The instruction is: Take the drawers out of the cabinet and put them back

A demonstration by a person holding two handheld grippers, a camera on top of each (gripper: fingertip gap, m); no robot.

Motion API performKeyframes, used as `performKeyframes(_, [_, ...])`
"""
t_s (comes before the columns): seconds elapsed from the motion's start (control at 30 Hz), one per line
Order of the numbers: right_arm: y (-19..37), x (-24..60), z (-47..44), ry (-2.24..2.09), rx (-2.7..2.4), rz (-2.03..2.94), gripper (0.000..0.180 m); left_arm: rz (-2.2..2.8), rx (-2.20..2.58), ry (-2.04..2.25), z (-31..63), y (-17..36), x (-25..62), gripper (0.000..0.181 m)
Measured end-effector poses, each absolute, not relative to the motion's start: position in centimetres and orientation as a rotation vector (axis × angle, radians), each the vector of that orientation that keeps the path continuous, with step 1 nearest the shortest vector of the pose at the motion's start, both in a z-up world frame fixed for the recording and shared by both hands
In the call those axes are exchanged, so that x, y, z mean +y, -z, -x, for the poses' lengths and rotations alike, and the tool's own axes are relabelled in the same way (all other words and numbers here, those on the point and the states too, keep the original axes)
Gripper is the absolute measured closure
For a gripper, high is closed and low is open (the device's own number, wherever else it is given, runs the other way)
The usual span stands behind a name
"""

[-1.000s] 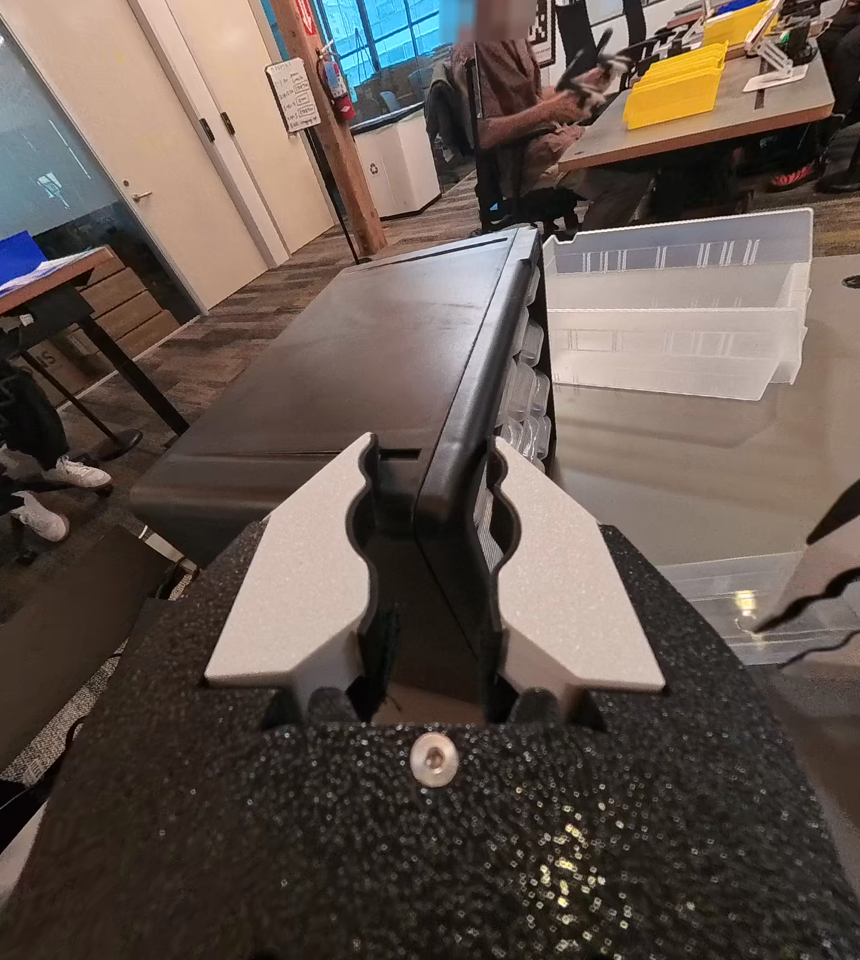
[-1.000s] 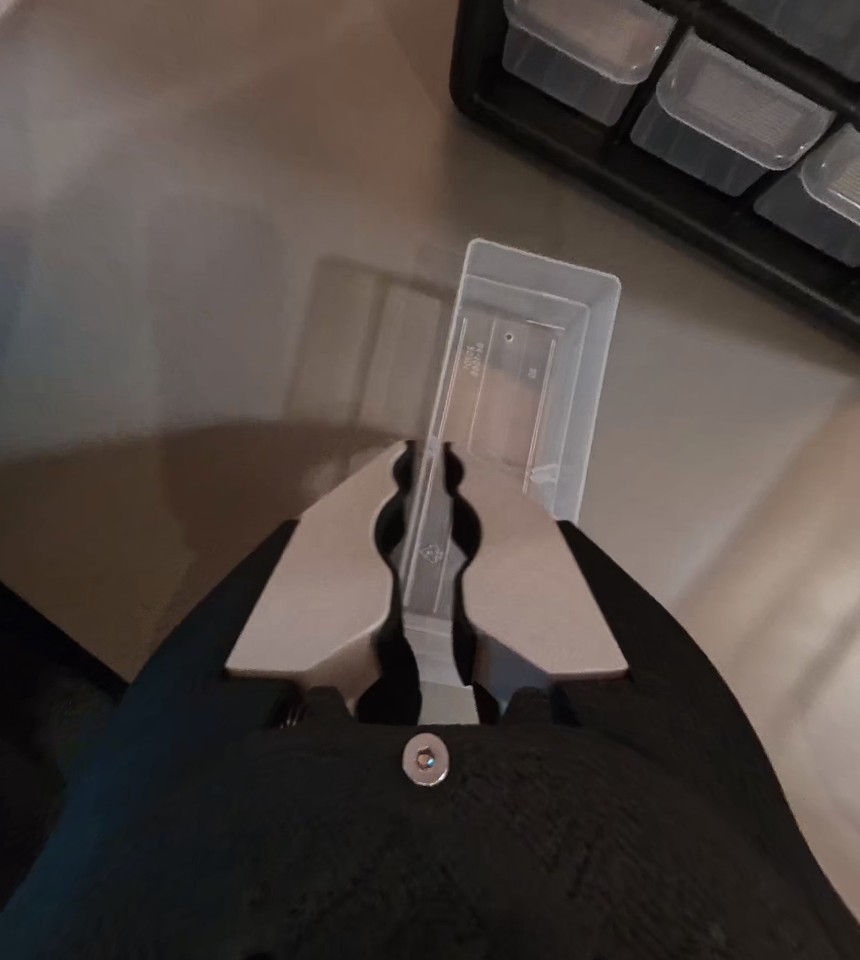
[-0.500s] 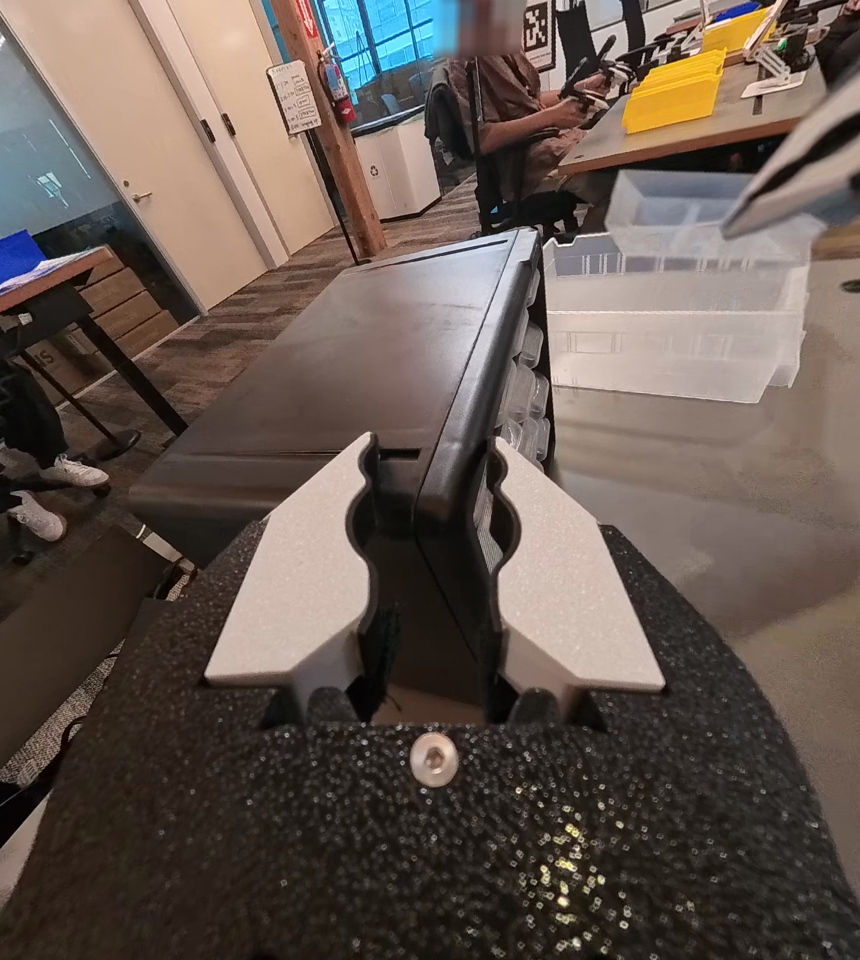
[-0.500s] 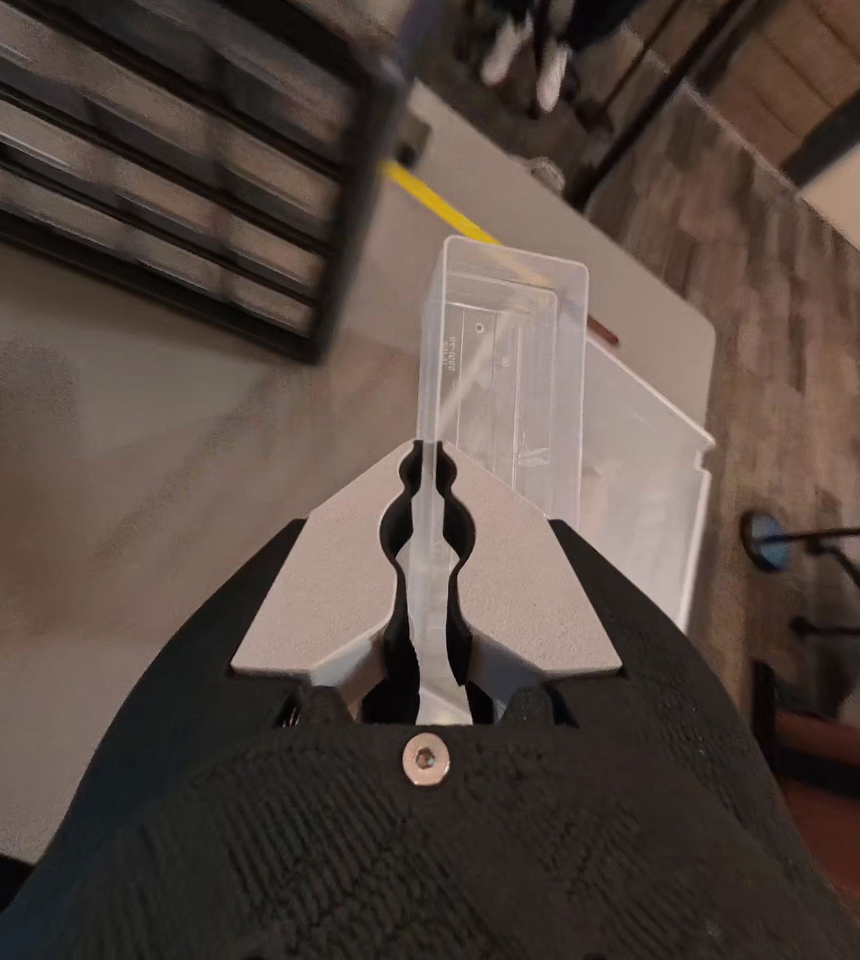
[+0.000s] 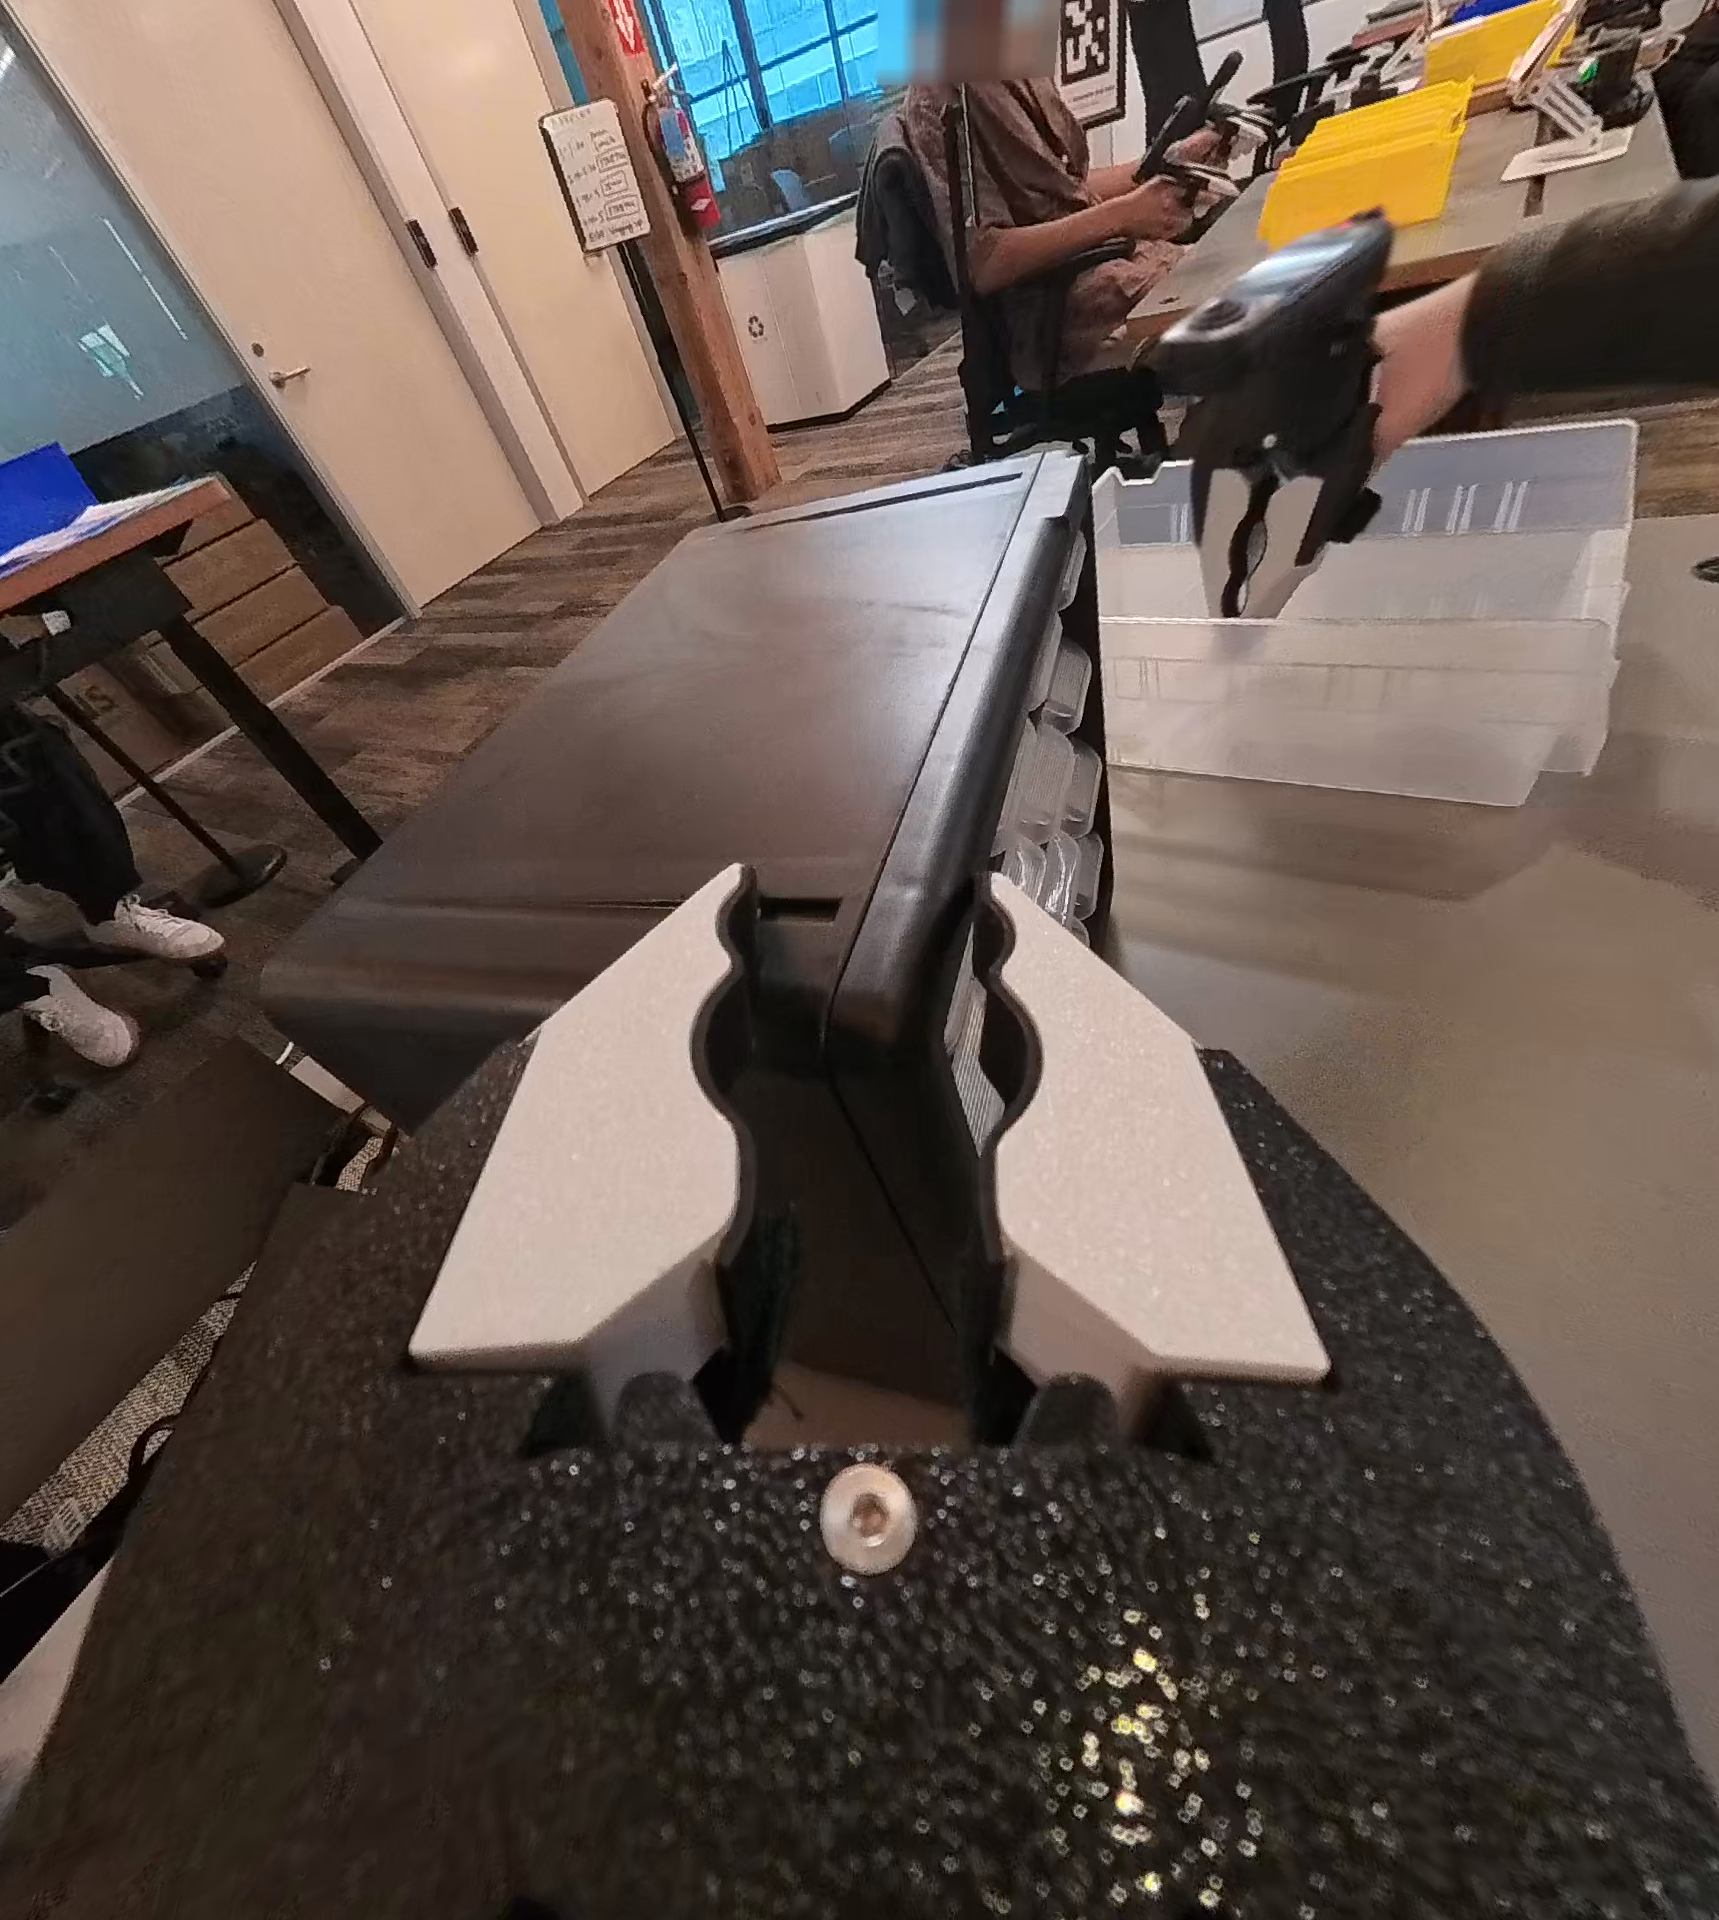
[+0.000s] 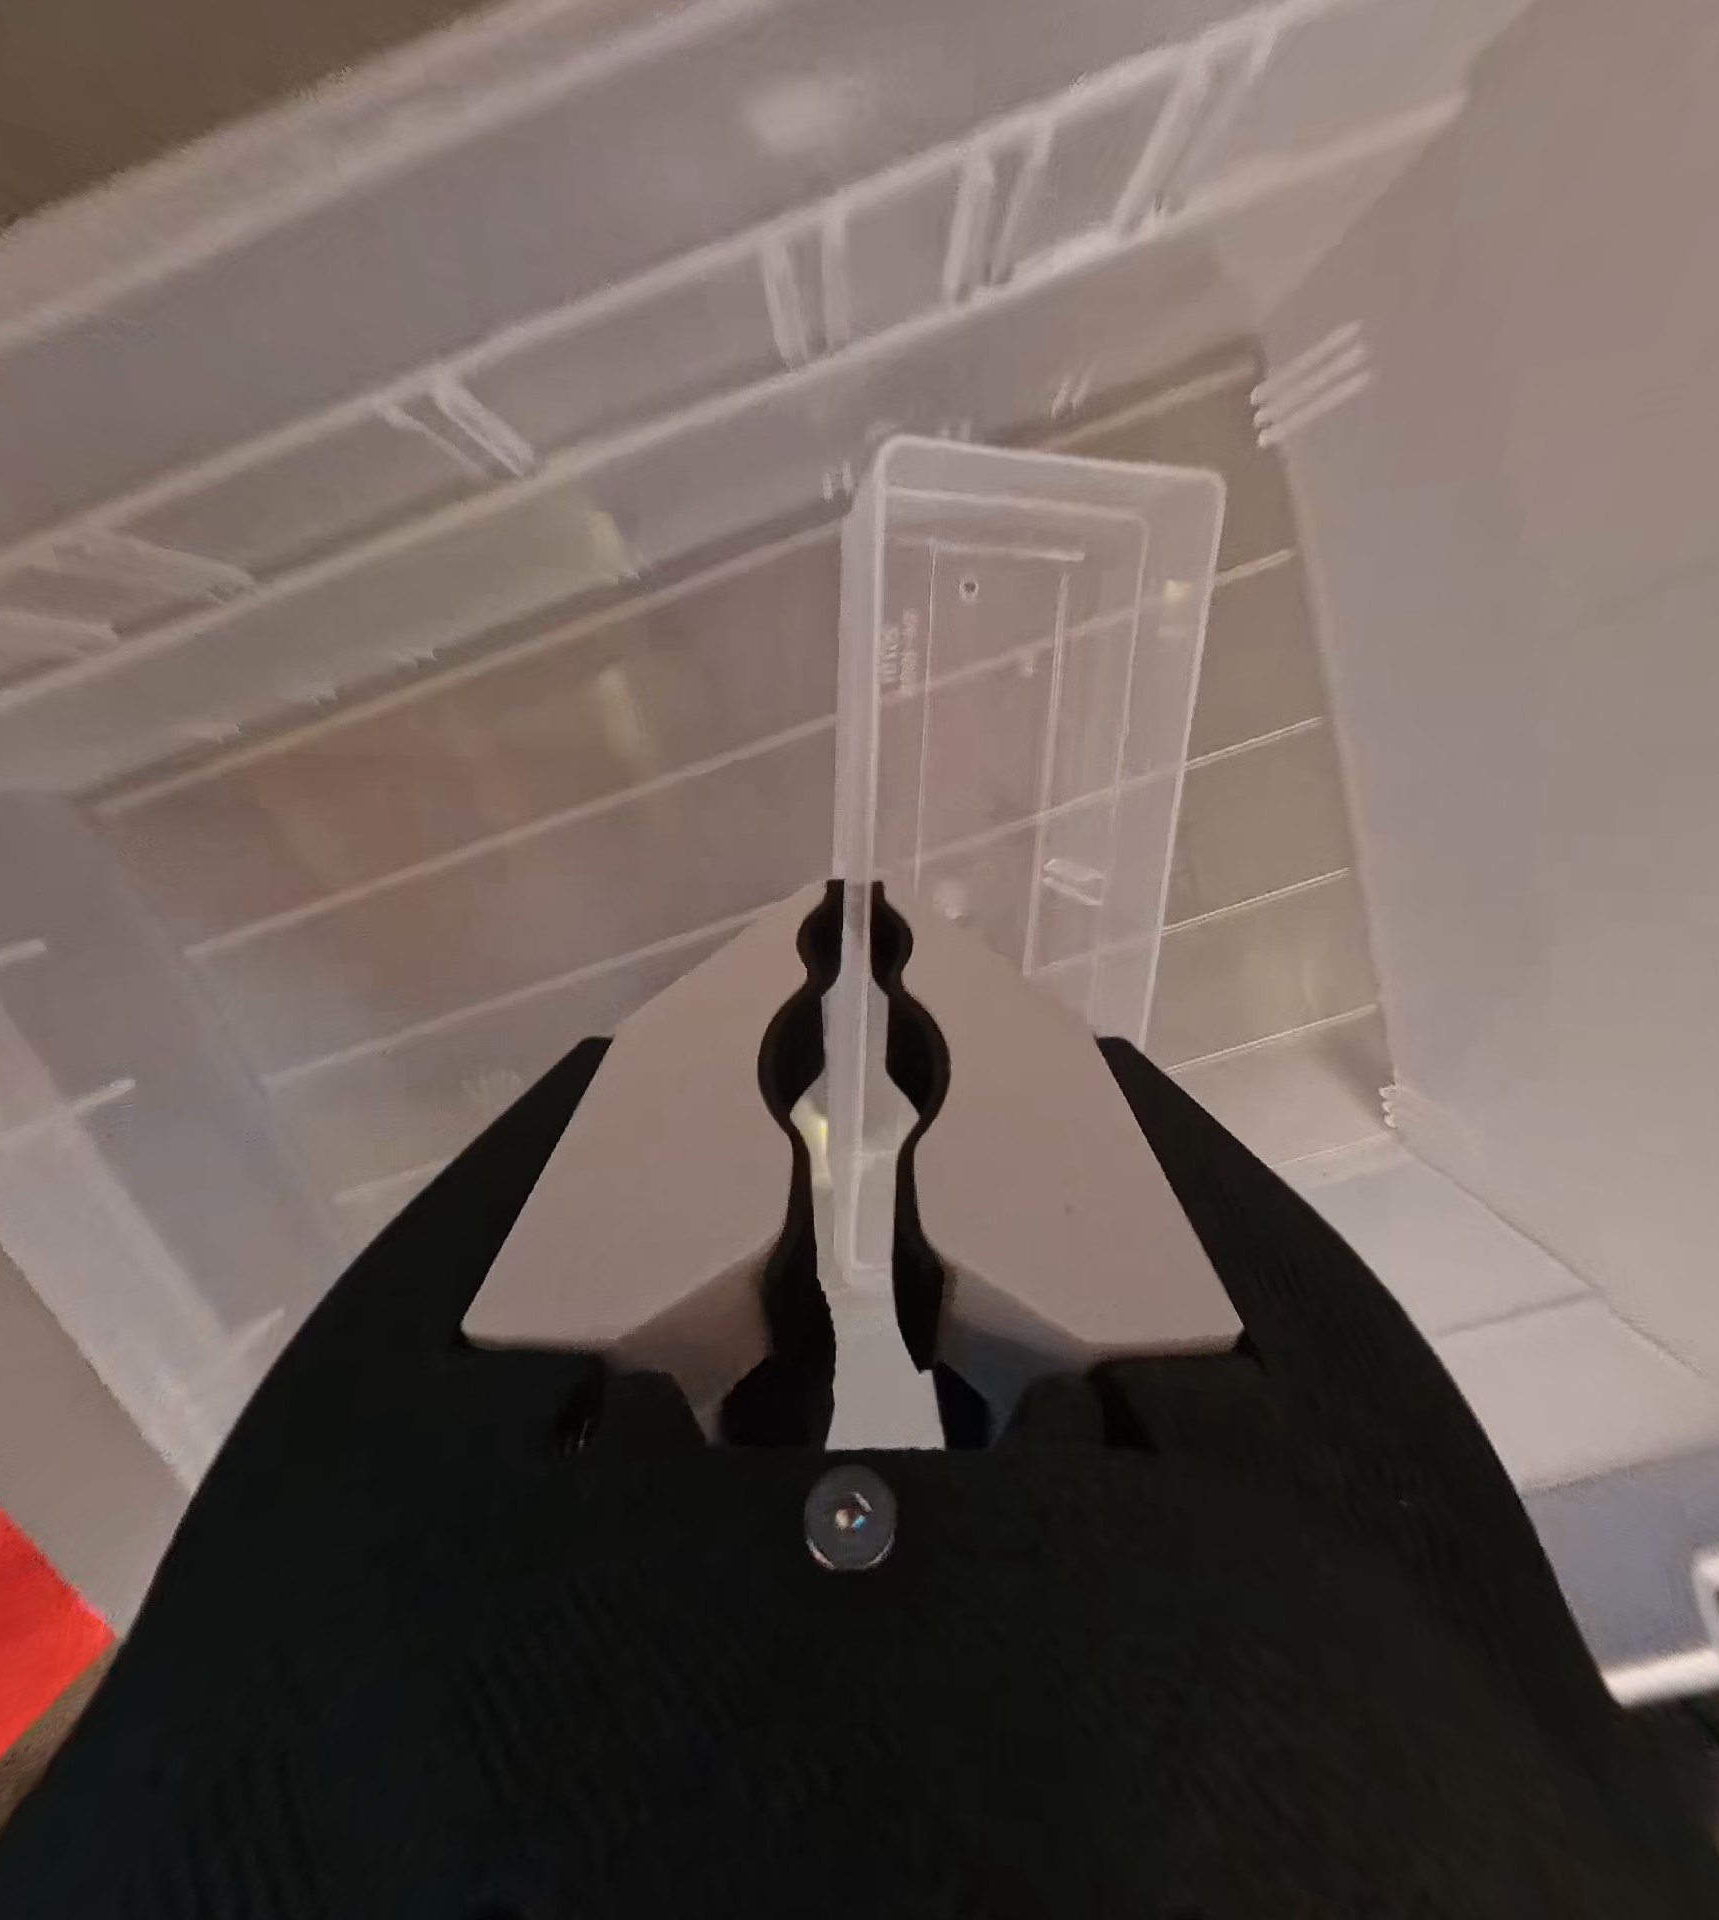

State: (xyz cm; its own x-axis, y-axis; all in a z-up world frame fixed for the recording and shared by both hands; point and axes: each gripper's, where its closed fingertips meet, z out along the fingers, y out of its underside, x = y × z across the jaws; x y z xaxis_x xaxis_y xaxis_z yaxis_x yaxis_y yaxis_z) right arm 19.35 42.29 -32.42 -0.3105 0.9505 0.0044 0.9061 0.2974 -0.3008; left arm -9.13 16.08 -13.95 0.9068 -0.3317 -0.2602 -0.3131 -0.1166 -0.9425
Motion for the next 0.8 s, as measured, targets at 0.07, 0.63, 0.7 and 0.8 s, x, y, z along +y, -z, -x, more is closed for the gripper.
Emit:
performKeyframes(0.07, [33.1, 43.2, -19.7, -0.327, -2.455, 1.735, 0.176, 1.713, 0.492, 0.017, 9.1, 14.0, 16.1, 0.141])
performKeyframes(0.63, [29.0, 47.3, -16.1, 0.186, -2.298, 1.391, 0.134, 1.702, 0.486, 0.045, 9.0, 13.9, 16.3, 0.141])
performKeyframes(0.7, [24.3, 45.0, -14.2, 0.046, -2.058, 1.325, 0.137, 1.702, 0.487, 0.043, 9.0, 13.9, 16.3, 0.141])
performKeyframes(0.8, [16.6, 37.8, -10.5, -0.162, -1.769, 1.161, 0.142, 1.702, 0.489, 0.045, 9.0, 13.9, 16.4, 0.141])
